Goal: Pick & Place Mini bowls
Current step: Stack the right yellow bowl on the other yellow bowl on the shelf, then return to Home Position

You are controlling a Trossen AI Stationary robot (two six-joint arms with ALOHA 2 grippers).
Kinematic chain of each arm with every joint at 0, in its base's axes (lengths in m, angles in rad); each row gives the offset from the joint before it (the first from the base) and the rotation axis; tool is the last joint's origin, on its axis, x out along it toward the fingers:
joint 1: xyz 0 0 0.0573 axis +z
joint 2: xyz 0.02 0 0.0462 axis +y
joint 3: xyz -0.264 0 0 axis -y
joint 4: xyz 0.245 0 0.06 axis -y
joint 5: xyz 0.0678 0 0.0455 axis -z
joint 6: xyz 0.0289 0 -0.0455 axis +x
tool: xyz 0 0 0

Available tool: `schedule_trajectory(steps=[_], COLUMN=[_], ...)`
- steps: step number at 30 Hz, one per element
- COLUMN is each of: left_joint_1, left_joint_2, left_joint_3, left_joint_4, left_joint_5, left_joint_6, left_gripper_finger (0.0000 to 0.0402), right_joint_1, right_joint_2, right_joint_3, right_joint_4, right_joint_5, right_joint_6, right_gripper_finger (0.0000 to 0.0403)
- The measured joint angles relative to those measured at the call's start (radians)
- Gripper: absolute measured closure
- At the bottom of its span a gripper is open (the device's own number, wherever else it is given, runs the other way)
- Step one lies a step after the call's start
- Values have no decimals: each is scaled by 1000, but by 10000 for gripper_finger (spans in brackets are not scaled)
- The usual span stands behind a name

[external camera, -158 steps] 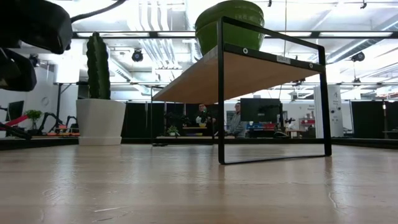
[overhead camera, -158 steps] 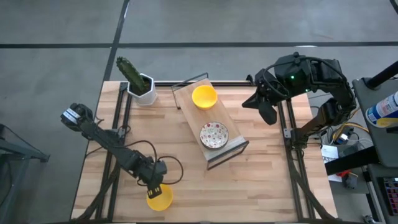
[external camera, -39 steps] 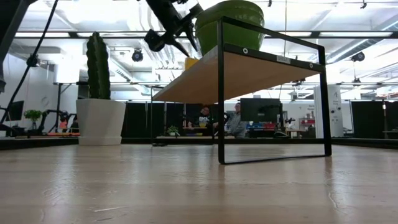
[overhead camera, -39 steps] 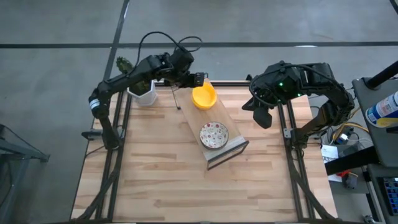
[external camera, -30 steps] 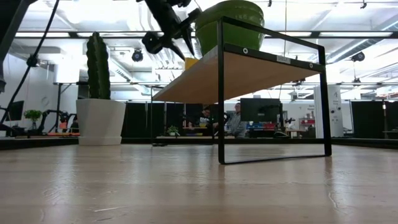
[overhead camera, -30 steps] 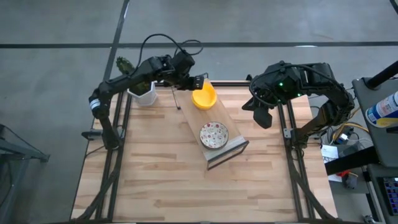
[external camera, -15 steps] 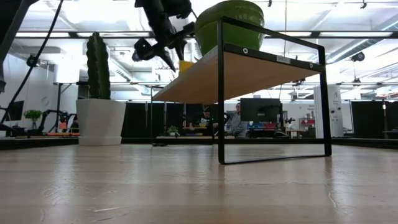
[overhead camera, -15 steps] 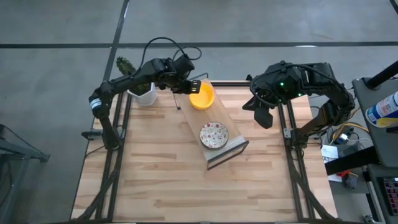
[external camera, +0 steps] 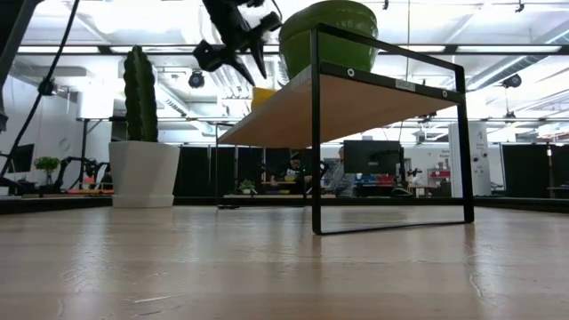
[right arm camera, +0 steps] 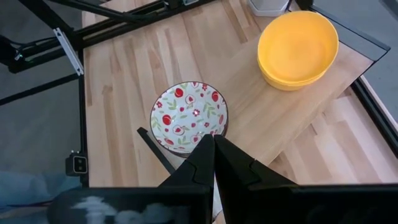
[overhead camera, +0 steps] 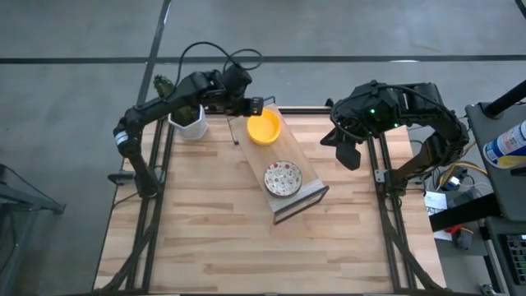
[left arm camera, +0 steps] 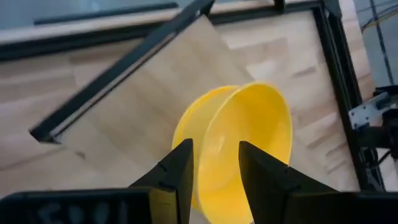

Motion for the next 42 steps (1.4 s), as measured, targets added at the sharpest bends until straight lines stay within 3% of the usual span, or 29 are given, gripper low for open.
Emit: schedule_trajectory(steps=[5,9,15,20,29,36,39,42], left_joint_1=[0,0,0,5,21,20,14,0], left_joint_2=[-25,-23,17,16,19,3,-25,-32], left_joint_3=[16,17,11,11,-77,-70,-63,-64], left_joint_4=[60,108,87,90,84,125,141,89], left_joint_5=[-15,70,82,44,52,58,90,136], left_joint_6=[8,24,-12,1,-19,-31,-13,-10], left_gripper_finger=[282,292,389,398,401,401,401,401], right_joint_1=[0,0,0,0,0,0,0,0], right_joint_2=[0,0,1,0,0,0,0,-2], right_joint_3=[0,0,0,0,0,0,-1,-27], right_joint_4=[0,0,0,0,0,0,1,1], right_joint_5=[0,0,0,-1,-2,-2,2,69], right_joint_6=[4,7,7,22,24,25,18,21], right_gripper_finger=[394,394,394,394,394,394,394,394])
